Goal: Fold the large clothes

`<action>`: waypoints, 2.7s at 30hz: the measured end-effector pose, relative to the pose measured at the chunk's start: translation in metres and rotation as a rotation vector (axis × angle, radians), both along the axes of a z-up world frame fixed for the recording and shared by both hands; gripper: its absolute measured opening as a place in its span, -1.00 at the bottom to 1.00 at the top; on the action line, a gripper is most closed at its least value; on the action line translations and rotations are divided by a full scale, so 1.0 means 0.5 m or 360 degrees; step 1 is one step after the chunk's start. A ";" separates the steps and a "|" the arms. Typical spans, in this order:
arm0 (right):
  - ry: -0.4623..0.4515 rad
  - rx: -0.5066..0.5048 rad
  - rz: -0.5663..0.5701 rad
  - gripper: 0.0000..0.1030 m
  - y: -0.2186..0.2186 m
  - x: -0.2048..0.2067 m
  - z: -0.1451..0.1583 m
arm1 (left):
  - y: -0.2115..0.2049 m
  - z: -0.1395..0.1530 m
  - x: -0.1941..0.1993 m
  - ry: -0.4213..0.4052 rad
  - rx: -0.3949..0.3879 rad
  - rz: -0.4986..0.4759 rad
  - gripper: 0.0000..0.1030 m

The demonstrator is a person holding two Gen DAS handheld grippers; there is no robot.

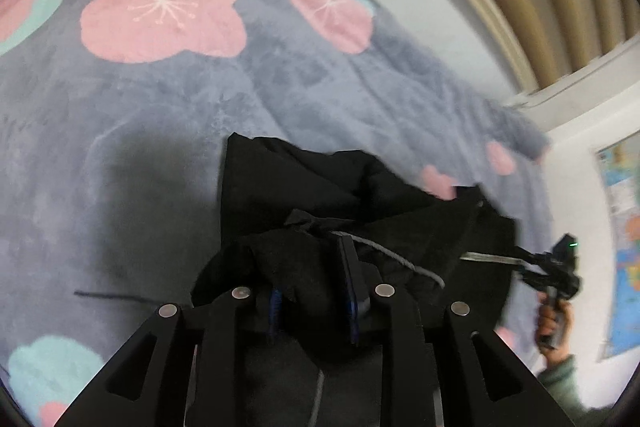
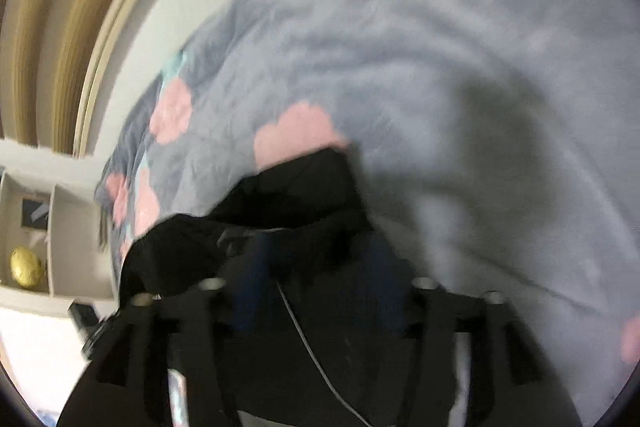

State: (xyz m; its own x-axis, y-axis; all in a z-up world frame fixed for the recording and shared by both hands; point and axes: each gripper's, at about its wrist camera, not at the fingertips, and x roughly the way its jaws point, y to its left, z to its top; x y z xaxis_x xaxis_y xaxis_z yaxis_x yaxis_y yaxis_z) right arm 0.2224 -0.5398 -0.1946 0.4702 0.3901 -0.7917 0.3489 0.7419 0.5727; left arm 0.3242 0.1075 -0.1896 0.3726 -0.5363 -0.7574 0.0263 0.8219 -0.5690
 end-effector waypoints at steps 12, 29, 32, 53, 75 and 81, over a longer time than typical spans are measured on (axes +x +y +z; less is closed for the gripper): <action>-0.0076 -0.0364 0.0172 0.35 0.053 -0.026 0.058 | 0.081 0.149 -0.095 -0.0331 0.0099 0.0063 0.54; -0.0124 -0.0463 0.0434 0.37 0.082 0.132 -0.095 | 0.027 -0.110 0.117 0.0078 0.0038 -0.0071 0.54; -0.0109 -0.0376 0.0462 0.44 0.085 0.146 -0.115 | 0.021 -0.125 0.131 0.0093 -0.0074 -0.0078 0.53; -0.0403 -0.1080 0.0455 -0.69 0.206 0.181 0.082 | -0.011 0.088 0.131 -0.0396 0.0173 0.0112 -0.75; -0.0016 -0.0791 0.0243 0.18 0.131 0.191 -0.060 | 0.068 -0.078 0.179 0.0011 0.0310 0.0320 0.17; -0.0144 -0.0769 0.0261 0.33 0.177 0.078 0.027 | 0.074 0.037 0.100 -0.0196 0.0556 0.0356 0.17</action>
State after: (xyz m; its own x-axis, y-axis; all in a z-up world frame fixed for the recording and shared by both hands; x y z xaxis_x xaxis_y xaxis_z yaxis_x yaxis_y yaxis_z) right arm 0.2614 -0.4515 -0.1809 0.5086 0.0640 -0.8586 0.1708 0.9699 0.1734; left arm 0.3743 0.1445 -0.1710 0.5496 -0.1516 -0.8216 -0.1238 0.9578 -0.2595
